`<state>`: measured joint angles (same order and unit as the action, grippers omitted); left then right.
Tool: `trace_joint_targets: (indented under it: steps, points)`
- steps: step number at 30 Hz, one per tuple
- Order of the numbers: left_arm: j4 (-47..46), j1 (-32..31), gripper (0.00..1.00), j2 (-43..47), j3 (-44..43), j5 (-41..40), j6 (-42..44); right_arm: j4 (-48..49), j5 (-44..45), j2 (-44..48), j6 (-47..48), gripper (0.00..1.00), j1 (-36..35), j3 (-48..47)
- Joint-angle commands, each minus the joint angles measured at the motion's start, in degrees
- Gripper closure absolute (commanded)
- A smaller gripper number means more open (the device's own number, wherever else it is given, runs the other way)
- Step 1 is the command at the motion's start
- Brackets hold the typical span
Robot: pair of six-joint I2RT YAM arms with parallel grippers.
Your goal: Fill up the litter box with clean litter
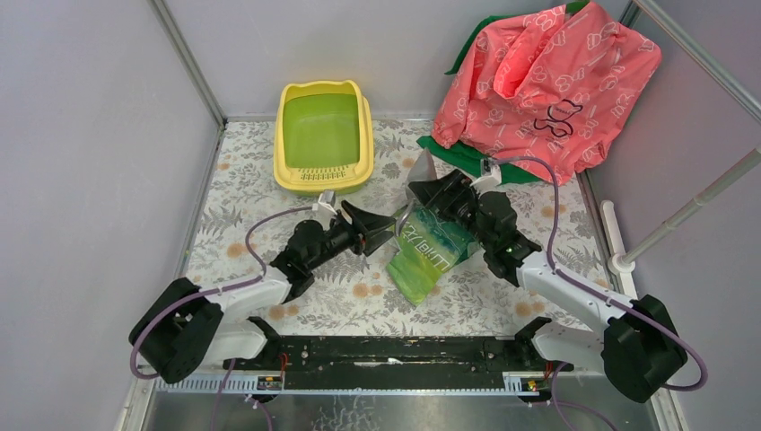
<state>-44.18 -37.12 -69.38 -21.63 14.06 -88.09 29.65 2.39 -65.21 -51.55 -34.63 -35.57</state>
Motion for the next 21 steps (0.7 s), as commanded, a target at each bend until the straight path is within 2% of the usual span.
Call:
trace_joint_targets:
  steps: [1, 5, 10, 16, 21]
  points:
    - [-7.1, -2.73, 0.34, -4.13, -1.01, -3.85, -3.6, 6.25, 0.72, 2.02, -1.61, 1.0, -0.61, 1.33]
    - [-13.18, -4.73, 0.34, -7.66, -1.16, -4.81, -5.95, 6.27, 0.51, 2.43, -1.44, 1.0, -0.59, 2.18]
    - [-17.74, -5.86, 0.34, -7.67, 1.76, -7.9, -8.26, 6.19, 1.23, 3.99, -1.25, 1.0, -0.61, 3.68]
    - [-13.7, -5.9, 0.34, -3.1, 5.38, -12.44, -8.51, 4.64, 1.92, 6.49, -1.03, 1.0, -0.61, 4.79]
    - [-15.64, -6.08, 0.34, -4.71, 2.32, -10.1, -8.25, 5.64, 1.47, 5.32, -1.54, 1.0, -0.6, 5.34]
